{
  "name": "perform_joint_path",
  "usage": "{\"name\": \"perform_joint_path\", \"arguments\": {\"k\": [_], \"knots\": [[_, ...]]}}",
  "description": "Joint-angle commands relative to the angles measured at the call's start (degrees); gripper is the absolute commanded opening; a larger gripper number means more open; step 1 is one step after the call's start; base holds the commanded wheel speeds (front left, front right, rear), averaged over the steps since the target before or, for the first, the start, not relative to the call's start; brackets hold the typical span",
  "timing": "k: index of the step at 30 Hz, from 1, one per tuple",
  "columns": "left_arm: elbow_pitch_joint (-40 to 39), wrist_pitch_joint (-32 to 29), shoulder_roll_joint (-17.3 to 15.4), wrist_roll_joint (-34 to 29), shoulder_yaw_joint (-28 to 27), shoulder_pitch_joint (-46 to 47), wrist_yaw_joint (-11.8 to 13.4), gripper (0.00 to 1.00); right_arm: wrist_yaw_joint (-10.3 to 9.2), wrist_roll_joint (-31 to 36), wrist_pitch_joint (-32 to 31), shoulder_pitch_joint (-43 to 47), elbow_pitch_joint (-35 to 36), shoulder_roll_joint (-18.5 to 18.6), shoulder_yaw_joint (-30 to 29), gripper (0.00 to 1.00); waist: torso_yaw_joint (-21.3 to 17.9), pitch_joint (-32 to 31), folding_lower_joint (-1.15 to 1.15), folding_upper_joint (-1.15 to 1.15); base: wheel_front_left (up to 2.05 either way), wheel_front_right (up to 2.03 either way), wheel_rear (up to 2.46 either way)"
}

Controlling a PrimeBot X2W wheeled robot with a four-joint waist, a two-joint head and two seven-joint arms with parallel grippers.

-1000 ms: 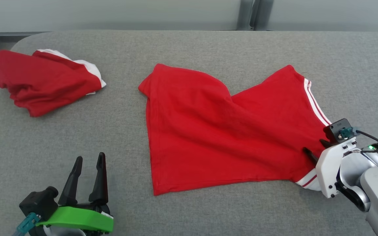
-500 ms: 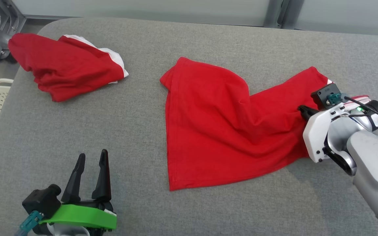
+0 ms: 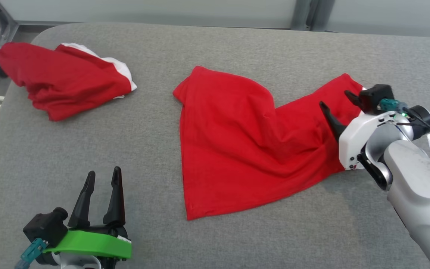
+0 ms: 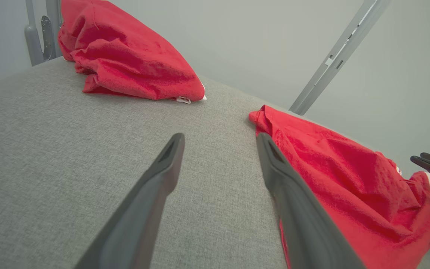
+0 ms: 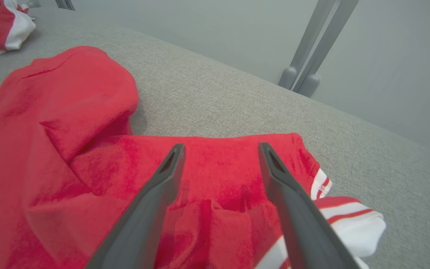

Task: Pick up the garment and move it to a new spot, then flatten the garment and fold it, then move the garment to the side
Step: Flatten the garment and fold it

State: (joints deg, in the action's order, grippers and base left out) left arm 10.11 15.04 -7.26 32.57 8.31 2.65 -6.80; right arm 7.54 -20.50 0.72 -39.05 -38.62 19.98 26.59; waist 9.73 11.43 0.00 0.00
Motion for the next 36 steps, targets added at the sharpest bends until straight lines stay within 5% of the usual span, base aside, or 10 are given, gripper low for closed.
{"name": "perform_joint_path", "arguments": {"k": [1,10,29,31,36], "knots": [[-0.31,0.14,-0.14,-0.32,-0.20,-0.59,-0.17,1.00,-0.10,-0.92,1.37,1.72,0.30,0.48,-1.47,1.00,-1.78,-0.75,0.00,0.00,0.00,0.00,0.00],[-0.95,0.15,-0.35,-0.59,0.22,-0.61,-0.28,1.00,-0.09,-4.01,3.51,9.36,1.90,1.83,-10.39,1.00,-3.30,-0.50,0.00,0.00,0.00,0.00,0.00],[-0.37,0.11,-1.25,-0.25,0.82,-0.05,-0.25,1.00,-0.09,-5.95,0.46,10.12,-3.31,-1.10,-15.62,1.00,-0.42,0.62,0.00,0.00,0.00,0.00,0.00],[-0.32,0.11,-1.30,-0.18,0.85,-0.25,-0.24,1.00,-0.09,-6.68,0.69,9.92,-3.65,-1.38,-15.21,0.47,-0.22,0.55,0.00,0.00,0.00,0.00,0.00],[-0.34,0.12,-1.54,0.04,0.45,-1.24,0.15,1.00,-0.09,-9.49,0.86,10.78,-3.19,-1.60,-14.09,0.07,-0.78,0.06,0.00,0.00,0.00,0.00,0.00]]}}
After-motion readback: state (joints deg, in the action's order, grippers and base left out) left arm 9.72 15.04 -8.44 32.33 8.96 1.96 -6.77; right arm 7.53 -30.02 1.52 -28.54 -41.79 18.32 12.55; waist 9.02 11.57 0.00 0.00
